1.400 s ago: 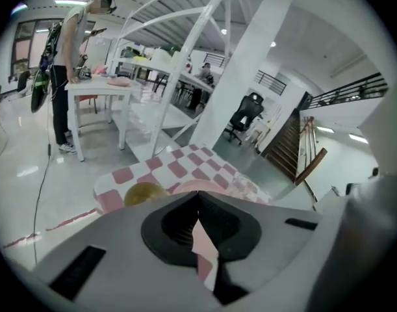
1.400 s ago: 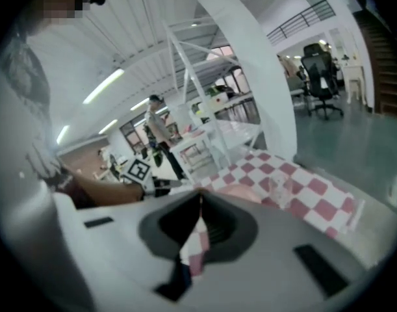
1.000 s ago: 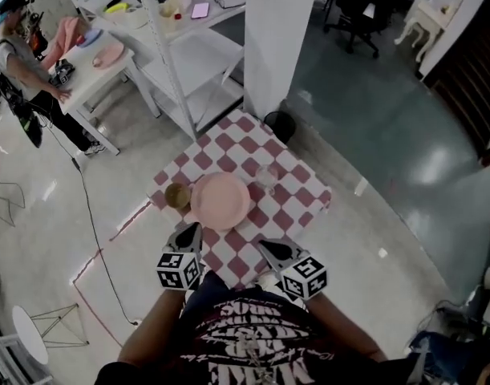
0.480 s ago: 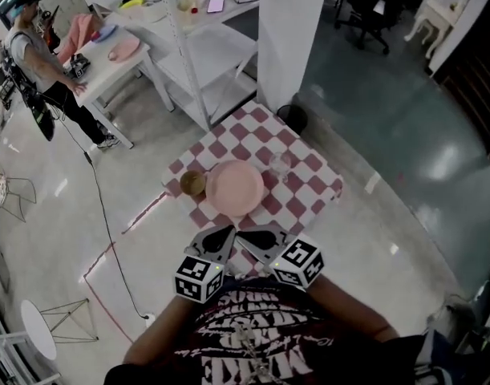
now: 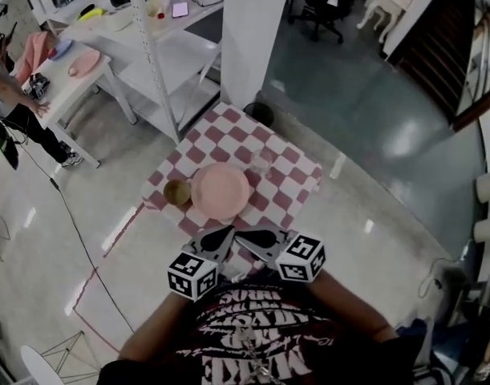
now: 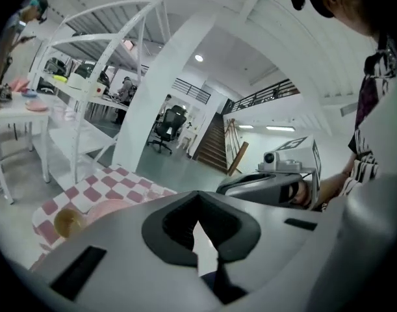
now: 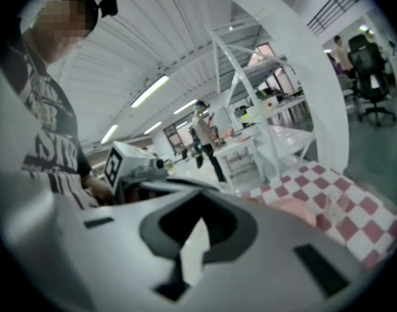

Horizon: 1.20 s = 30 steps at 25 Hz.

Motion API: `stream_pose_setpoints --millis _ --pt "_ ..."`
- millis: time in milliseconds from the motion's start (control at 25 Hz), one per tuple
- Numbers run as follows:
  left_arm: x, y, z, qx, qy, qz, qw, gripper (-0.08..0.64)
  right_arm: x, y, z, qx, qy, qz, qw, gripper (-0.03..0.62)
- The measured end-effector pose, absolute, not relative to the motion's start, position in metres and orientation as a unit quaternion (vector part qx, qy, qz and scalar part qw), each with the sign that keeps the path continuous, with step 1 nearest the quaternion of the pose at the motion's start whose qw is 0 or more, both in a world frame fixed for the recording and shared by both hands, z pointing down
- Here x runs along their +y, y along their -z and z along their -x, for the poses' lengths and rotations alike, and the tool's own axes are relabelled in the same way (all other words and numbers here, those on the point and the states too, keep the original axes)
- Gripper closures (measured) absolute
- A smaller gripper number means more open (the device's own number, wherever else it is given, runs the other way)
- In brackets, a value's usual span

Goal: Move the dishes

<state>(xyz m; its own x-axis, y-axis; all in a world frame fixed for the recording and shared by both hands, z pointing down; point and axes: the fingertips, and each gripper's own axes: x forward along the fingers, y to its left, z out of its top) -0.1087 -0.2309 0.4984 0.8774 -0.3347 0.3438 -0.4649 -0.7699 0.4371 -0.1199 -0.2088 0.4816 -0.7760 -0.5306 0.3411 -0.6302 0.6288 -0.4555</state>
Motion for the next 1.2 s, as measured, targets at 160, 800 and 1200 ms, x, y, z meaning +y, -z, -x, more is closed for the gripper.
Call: stream_pose_setpoints --millis 160,800,1200 --pt "-0.235 -0.498 0.097 -0.192 -0.118 -0.942 0.25 0.535 -0.213 -0.484 0.109 -0.88 -0.308 -0.353 0.076 0.558" --pt "-0.321 -0.58 0.112 -0.443 -0.198 -0.8 0.352 0.534 -0.338 -0.646 -0.078 -0.795 -0.352 -0.456 0.189 0.555" --pt "-0.248 -0.598 0.172 -0.587 -0.209 -0.668 0.406 0.534 -0.393 -0.805 -0.13 -0.749 -0.373 -0.437 0.329 0.428"
